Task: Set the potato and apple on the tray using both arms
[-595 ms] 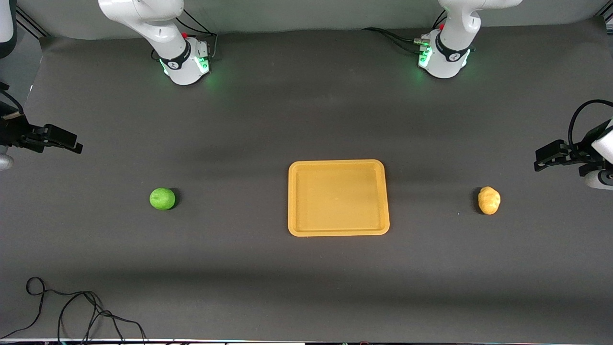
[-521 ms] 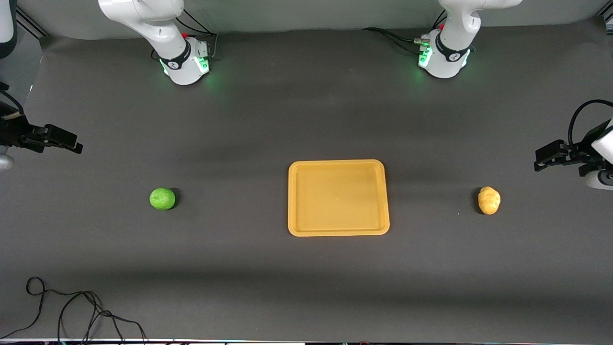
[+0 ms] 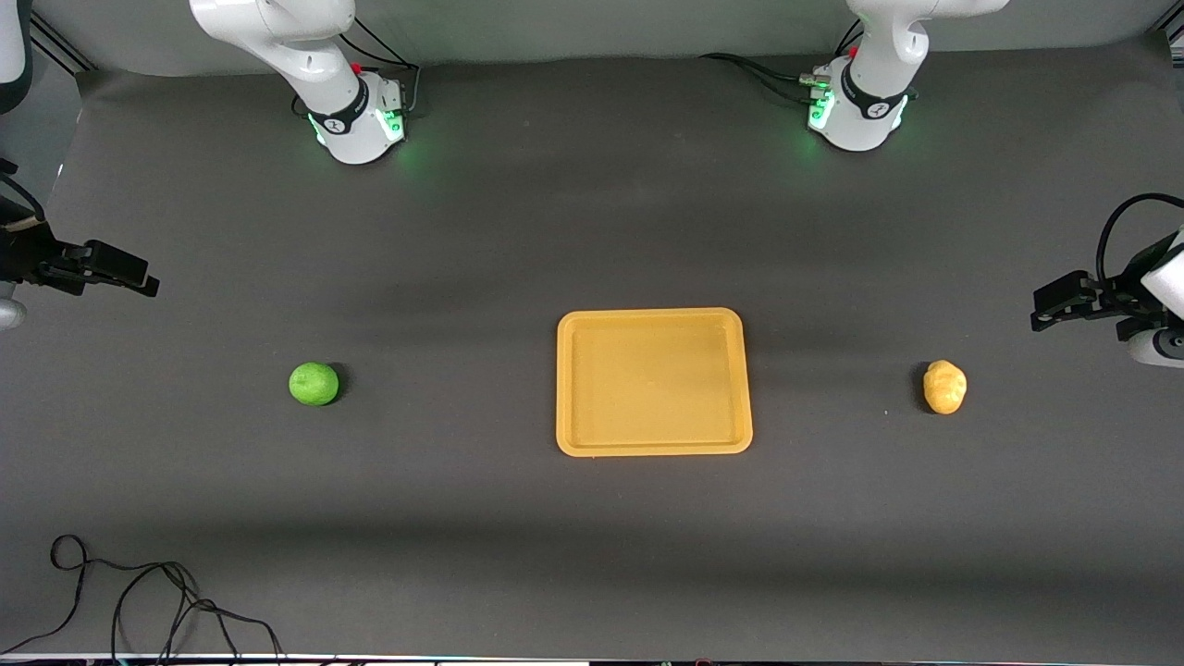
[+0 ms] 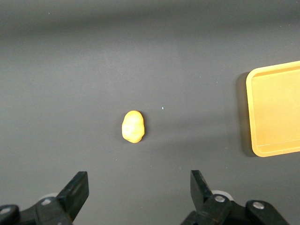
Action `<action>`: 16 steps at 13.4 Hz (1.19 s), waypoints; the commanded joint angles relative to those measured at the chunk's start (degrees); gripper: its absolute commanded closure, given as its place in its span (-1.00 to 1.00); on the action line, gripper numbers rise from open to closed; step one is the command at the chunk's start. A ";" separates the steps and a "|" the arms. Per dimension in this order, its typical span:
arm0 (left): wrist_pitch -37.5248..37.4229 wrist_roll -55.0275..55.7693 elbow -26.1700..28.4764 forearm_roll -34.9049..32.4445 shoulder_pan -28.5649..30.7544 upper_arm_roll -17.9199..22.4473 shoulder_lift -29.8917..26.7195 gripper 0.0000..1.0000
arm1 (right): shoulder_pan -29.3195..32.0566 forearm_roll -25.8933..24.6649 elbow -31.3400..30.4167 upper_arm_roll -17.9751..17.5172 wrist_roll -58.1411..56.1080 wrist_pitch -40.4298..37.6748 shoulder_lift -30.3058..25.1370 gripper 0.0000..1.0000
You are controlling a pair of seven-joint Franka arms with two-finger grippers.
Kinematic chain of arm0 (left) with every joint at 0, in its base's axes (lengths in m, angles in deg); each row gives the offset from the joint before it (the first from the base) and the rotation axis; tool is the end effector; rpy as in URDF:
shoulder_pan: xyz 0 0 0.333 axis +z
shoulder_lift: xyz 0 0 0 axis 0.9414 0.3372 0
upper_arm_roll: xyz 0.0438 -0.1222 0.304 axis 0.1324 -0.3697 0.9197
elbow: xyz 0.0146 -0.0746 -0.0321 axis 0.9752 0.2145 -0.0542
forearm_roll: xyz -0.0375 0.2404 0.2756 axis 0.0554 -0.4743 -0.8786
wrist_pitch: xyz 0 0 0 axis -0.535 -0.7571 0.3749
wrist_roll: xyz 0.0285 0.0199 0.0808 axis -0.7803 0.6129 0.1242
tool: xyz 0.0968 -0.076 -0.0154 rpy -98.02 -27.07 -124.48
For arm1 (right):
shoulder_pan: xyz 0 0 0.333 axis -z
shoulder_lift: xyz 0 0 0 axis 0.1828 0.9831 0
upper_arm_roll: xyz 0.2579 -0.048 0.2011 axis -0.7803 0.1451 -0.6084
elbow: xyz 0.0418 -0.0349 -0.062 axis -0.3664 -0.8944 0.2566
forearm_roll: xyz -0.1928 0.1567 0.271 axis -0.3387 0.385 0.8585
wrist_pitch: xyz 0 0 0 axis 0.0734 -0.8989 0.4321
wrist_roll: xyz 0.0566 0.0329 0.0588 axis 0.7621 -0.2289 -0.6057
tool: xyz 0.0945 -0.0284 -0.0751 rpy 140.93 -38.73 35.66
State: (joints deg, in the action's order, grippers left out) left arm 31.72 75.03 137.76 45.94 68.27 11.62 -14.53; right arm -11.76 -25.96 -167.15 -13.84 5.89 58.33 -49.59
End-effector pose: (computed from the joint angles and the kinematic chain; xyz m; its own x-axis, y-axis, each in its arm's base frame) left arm 0.5836 0.0129 0.5748 0.9898 -0.1423 0.0070 -0.1423 -0.9898 0.0019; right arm 0.5394 -0.0314 0.6014 0.9953 -0.0763 -0.0601 -0.0776 -0.9968 -0.0198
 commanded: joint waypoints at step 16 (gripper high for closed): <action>24.70 -5.31 4.32 -0.28 0.96 0.10 17.75 -0.93 | -0.44 -0.38 -0.75 0.16 -1.14 -0.24 -1.00 -1.00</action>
State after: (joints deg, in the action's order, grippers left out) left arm 52.85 73.36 142.54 45.79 68.47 11.65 1.13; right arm -11.79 -26.05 -167.39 -13.89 5.89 58.33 -49.62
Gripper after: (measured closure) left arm 0.031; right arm 0.000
